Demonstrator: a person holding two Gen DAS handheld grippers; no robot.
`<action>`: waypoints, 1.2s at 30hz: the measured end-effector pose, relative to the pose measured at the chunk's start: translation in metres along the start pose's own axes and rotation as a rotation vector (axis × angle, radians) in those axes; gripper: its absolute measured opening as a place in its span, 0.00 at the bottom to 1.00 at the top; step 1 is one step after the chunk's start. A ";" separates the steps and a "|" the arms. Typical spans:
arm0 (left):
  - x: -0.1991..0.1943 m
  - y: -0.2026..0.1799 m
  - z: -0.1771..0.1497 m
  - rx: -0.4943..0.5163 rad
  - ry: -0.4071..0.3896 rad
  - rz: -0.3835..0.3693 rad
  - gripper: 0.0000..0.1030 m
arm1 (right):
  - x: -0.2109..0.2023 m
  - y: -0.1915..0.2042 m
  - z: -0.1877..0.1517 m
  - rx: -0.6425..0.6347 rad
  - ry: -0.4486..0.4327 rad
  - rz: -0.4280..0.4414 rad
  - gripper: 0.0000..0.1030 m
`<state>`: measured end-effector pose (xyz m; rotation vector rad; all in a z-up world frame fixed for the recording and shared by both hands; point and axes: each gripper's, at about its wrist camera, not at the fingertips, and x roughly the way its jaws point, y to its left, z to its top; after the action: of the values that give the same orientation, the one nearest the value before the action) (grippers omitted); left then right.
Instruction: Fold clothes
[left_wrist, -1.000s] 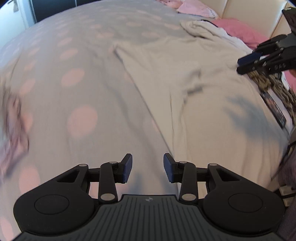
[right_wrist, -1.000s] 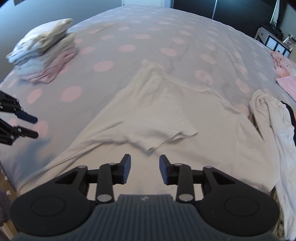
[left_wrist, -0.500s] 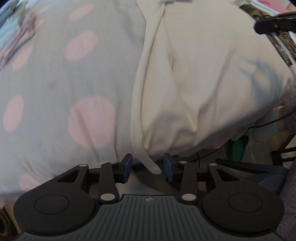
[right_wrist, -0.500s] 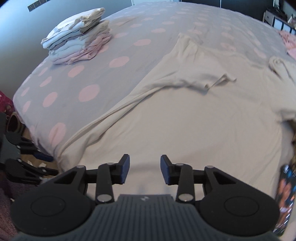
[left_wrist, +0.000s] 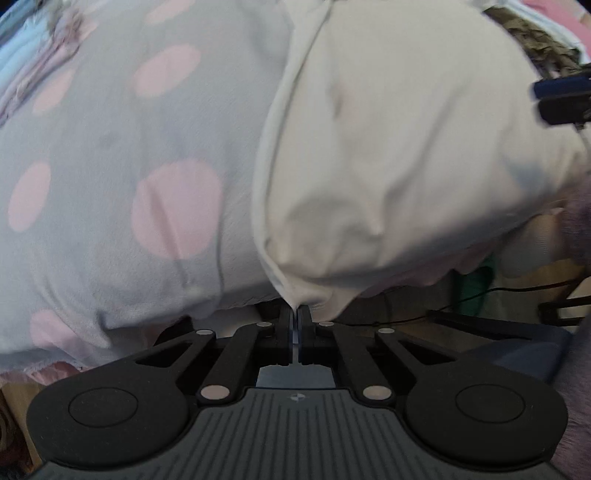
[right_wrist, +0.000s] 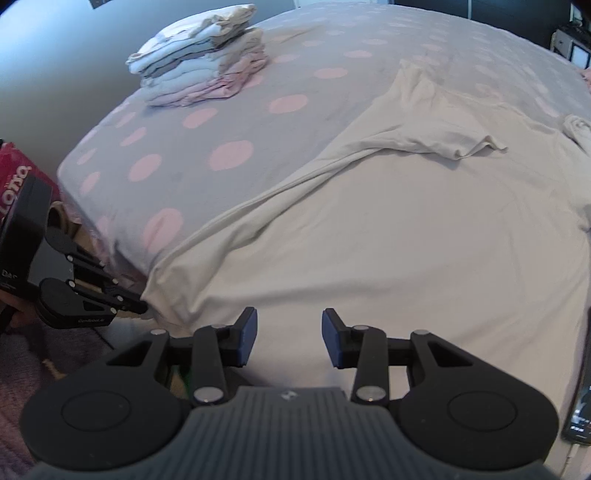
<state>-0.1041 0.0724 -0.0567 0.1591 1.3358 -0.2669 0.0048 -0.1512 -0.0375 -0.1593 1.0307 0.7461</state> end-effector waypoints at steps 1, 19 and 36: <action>-0.012 -0.006 0.001 0.010 -0.016 -0.020 0.00 | 0.000 0.003 0.000 0.001 0.003 0.017 0.41; -0.060 -0.124 0.002 0.245 -0.175 -0.239 0.00 | 0.017 0.020 -0.009 0.280 0.091 0.243 0.41; -0.030 -0.079 -0.006 0.103 -0.130 -0.123 0.04 | 0.111 0.023 -0.044 0.147 0.271 0.083 0.39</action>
<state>-0.1387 0.0012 -0.0257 0.1439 1.2047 -0.4437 -0.0082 -0.1002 -0.1474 -0.0923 1.3530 0.7337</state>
